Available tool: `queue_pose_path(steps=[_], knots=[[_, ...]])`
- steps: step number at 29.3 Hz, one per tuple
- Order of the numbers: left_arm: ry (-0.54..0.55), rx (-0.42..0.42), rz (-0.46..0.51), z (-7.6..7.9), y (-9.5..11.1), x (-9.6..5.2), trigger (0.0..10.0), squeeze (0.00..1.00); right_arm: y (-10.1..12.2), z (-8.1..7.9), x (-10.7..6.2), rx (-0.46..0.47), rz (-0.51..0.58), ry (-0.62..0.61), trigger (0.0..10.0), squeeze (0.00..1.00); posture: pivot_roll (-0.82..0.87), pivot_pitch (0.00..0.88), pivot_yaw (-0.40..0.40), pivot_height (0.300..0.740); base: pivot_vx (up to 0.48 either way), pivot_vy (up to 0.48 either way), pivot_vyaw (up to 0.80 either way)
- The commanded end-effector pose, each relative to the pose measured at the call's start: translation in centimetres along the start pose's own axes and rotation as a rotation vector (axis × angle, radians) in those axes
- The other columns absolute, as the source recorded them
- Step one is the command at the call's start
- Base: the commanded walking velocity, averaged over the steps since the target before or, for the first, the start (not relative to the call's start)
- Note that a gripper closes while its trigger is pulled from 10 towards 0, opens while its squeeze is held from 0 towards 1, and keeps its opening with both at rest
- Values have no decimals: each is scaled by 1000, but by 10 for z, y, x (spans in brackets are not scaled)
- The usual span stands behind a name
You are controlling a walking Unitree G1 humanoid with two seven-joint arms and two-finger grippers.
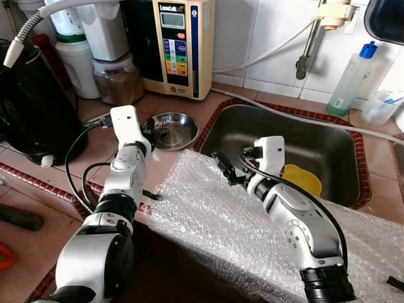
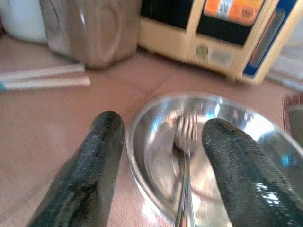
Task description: Kitchen organization
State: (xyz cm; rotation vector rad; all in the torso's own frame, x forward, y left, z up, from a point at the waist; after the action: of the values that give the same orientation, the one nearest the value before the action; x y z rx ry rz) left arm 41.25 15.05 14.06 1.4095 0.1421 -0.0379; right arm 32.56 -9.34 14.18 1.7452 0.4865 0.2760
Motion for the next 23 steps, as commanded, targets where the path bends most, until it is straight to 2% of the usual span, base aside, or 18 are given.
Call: queue_pose_path(steps=[1, 2, 3, 4, 5, 6, 8, 9, 11, 12, 13, 14, 15, 23], knots=[[-19, 15, -64, 6, -8, 0, 10000, 1000, 5, -4, -1, -6, 13, 18, 10000, 1000, -75, 0, 35, 740, 0, 0, 0], [-31, 16, -105, 8, -14, 0, 10000, 0, 6, -6, -1, -7, 11, 34, 10000, 1000, -74, 0, 34, 740, 0, 0, 0], [-31, 16, -105, 8, -14, 0, 10000, 0, 6, -6, -1, -7, 11, 34, 10000, 1000, -74, 0, 34, 740, 0, 0, 0], [-36, 5, -116, 10, -14, 0, 10000, 0, 6, -12, -2, -16, 2, 83, 10000, 933, -76, 0, 34, 740, 0, 0, 0], [-41, 1, -121, 11, -14, 1, 10000, 0, 6, -16, -3, -26, -6, 114, 10000, 710, -76, 0, 34, 740, 0, 0, 0], [-41, 1, -121, 11, -14, 1, 10000, 0, 6, -16, -3, -26, -6, 114, 10000, 710, -76, 0, 34, 740, 0, 0, 0], [-61, -11, -143, 15, -16, 1, 10000, 0, 5, -22, -5, -43, -30, 173, 10000, 455, -79, 0, 36, 740, 0, 0, 0], [-64, -16, -150, 16, -16, 1, 10000, 0, 4, -23, -6, -47, -35, 182, 10000, 455, -79, 0, 36, 740, 0, 0, 0], [-71, -21, -169, 18, -18, 1, 10000, 0, 3, -23, -7, -48, -42, 185, 10000, 380, -81, 0, 38, 740, 0, 0, 0], [-68, -21, -176, 18, -19, 1, 8471, 0, 2, -22, -7, -47, -45, 179, 10000, 365, -81, 0, 38, 740, 0, 0, 0], [-65, -21, -179, 18, -19, 1, 8471, 0, 2, -21, -7, -46, -47, 175, 10000, 365, -81, 0, 38, 740, 0, 0, 0], [-66, -18, -180, 17, -19, 1, 3686, 0, 1, -21, -7, -47, -50, 171, 10000, 365, -81, 0, 39, 740, 0, 0, 0], [-68, -26, -181, 17, -19, 1, 0, 0, 0, -21, -8, -48, -53, 169, 10000, 361, -82, 0, 40, 740, 0, 0, 0], [-62, -42, -200, 15, -19, 1, 0, 0, -1, -23, -8, -53, -59, 176, 10000, 361, -78, 0, 41, 740, 0, 0, 0]])
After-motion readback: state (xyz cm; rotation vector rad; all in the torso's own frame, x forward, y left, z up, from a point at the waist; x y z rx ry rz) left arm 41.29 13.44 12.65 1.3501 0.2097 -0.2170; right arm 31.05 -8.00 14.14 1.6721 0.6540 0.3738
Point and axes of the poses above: a point about 5 cm out from each wrist's last joint towards the gripper, its own x axis pointing out of the wrist towards the gripper, its own y axis along the axis of the wrist's last joint, z = x × y, the point moved 2 cm from there along x, pointing out of the wrist towards the gripper
